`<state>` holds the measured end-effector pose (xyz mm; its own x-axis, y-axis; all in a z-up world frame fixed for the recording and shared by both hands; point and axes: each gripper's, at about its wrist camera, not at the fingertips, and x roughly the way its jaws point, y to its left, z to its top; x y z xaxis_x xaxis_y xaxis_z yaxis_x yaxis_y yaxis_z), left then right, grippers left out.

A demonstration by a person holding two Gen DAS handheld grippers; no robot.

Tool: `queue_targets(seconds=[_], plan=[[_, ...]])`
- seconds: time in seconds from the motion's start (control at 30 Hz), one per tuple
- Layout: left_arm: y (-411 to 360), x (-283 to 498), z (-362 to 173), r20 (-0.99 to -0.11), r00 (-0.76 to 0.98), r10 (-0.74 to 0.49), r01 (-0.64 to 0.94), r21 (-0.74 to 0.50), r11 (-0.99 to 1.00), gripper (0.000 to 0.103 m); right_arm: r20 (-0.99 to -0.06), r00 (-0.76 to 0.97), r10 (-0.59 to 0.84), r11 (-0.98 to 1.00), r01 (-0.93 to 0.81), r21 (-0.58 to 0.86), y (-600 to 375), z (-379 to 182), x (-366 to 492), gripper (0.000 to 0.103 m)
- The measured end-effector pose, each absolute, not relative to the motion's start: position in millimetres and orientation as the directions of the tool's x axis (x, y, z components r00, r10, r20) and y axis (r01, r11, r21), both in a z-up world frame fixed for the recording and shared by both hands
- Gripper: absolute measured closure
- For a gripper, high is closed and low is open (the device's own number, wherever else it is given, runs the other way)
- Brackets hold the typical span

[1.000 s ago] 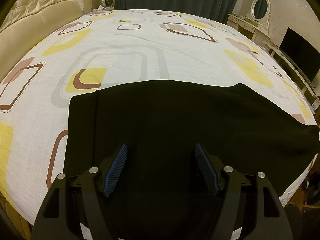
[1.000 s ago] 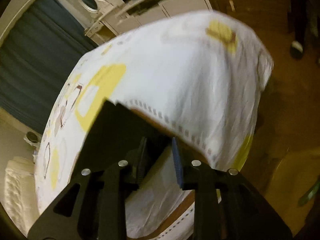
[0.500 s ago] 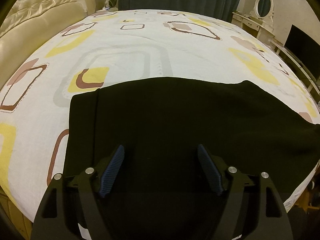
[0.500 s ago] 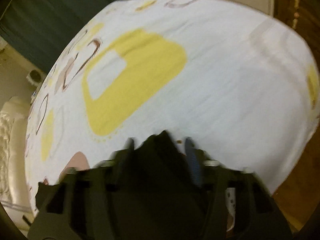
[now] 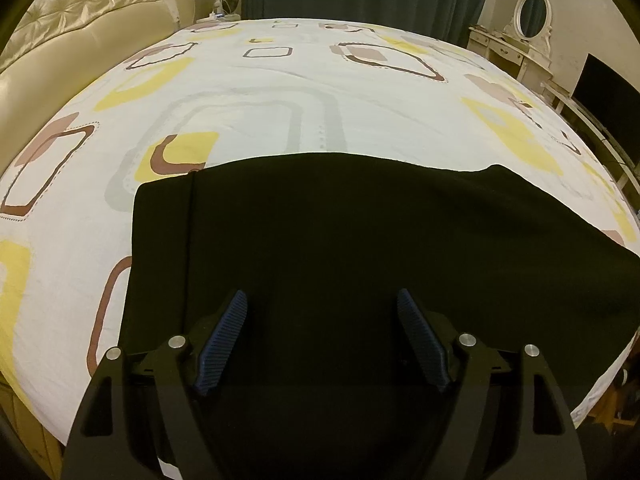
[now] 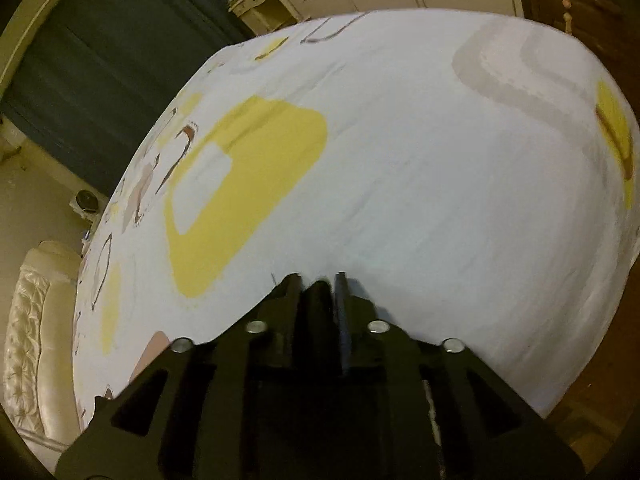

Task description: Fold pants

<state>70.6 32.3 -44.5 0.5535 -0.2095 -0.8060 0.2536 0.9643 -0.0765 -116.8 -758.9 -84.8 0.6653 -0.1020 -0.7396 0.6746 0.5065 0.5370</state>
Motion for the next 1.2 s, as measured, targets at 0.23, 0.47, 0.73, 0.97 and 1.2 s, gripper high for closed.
queue_targets(seconds=[0.23, 0.47, 0.73, 0.97, 1.2], plan=[[34.2, 69.3, -44.5, -0.802, 0.556, -0.220, 0.252, -0.090, 0.964, 0.026, -0.683, 0.730, -0.024, 0.463, 0.613, 0.640, -768.7, -74.6, -166.3, 0.046], [34.4, 70.0, -44.6, -0.801, 0.555, -0.225, 0.249, -0.098, 0.963, 0.026, -0.627, 0.771, 0.112, 0.337, 0.564, 0.754, -760.4, -108.6, -215.3, 0.042], [33.1, 70.0, -44.1, -0.802, 0.555, -0.219, 0.243, -0.096, 0.965, 0.026, -0.635, 0.773, 0.014, 0.523, 0.535, 0.663, -733.9, -77.8, -202.0, 0.088], [31.1, 68.9, -44.2, -0.801, 0.560, -0.214, 0.236, -0.093, 0.967, 0.026, -0.696, 0.718, 0.015, 0.523, 0.588, 0.618, -751.0, -99.0, -196.1, 0.083], [31.9, 67.0, -42.7, -0.798, 0.565, -0.210, 0.243, -0.083, 0.967, 0.026, -0.637, 0.770, 0.045, 0.432, 0.560, 0.707, -782.7, -86.7, -205.7, 0.046]])
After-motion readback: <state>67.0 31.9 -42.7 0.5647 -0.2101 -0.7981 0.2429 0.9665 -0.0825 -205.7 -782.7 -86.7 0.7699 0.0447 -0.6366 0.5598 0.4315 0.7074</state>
